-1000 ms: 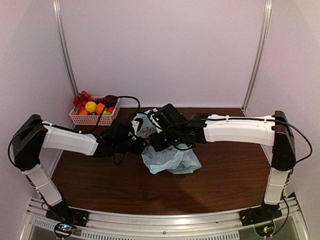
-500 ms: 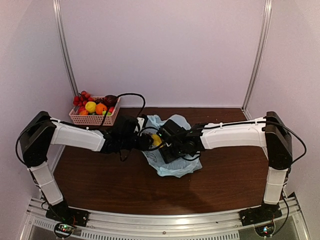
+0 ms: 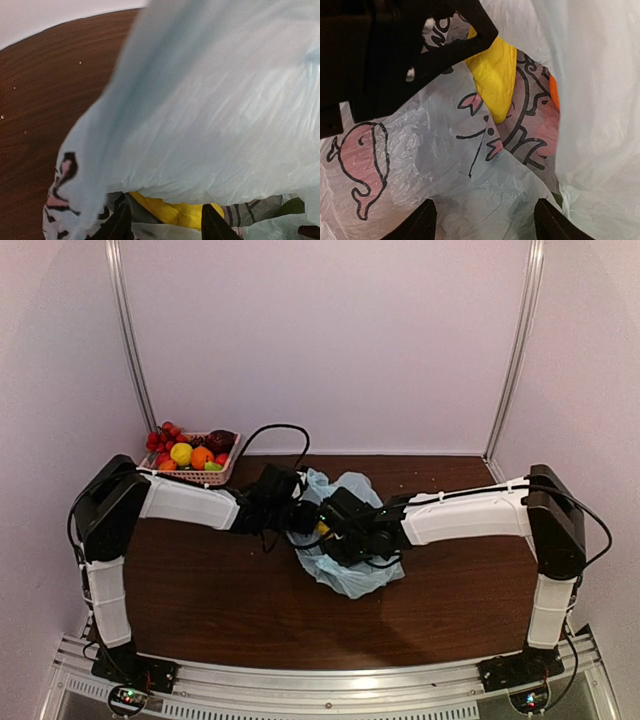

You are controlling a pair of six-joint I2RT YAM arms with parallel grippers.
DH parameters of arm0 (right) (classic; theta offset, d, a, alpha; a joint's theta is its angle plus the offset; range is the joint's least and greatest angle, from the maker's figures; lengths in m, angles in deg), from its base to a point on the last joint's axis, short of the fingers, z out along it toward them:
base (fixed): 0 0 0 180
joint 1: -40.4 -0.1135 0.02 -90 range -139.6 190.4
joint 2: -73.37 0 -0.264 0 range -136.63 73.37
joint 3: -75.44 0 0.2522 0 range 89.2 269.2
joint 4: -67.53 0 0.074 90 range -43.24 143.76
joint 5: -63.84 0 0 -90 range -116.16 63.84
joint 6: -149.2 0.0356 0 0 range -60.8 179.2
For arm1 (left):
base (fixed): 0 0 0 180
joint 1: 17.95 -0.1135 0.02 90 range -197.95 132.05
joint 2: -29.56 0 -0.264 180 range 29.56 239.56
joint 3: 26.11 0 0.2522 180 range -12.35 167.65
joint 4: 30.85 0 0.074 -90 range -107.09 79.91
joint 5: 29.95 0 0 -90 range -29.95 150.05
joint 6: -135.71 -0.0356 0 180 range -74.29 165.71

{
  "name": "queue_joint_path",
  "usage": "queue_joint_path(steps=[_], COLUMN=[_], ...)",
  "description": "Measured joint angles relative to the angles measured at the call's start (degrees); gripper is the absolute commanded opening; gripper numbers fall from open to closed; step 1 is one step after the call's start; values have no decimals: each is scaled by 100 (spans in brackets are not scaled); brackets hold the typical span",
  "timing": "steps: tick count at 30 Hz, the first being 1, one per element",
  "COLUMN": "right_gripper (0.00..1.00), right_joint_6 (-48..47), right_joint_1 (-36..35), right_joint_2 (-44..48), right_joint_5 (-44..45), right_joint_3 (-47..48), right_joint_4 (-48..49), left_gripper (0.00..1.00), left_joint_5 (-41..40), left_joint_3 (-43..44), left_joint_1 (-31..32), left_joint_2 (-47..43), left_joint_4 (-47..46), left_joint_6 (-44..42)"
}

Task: Untie the knot of the plastic bag and take out the fruit
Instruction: Reach into the gripper of the takeout bag.

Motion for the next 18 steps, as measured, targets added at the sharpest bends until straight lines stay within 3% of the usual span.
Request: queue_joint_path(steps=[4, 10, 18], right_gripper=[69, 69, 71], right_joint_6=[4, -2, -42], right_joint_1=[0, 0, 0], right_joint_2=[0, 0, 0], right_joint_5=[0, 0, -4], right_joint_3=[-74, -76, -33], right_joint_4=[59, 92, 96], left_gripper=[54, 52, 60], left_joint_5=[-17, 31, 286], left_joint_3=[31, 31, 33], left_joint_1=[0, 2, 22], left_joint_2=[68, 74, 103], left_joint_4=[229, 330, 138], left_joint_6=[286, 772, 1191])
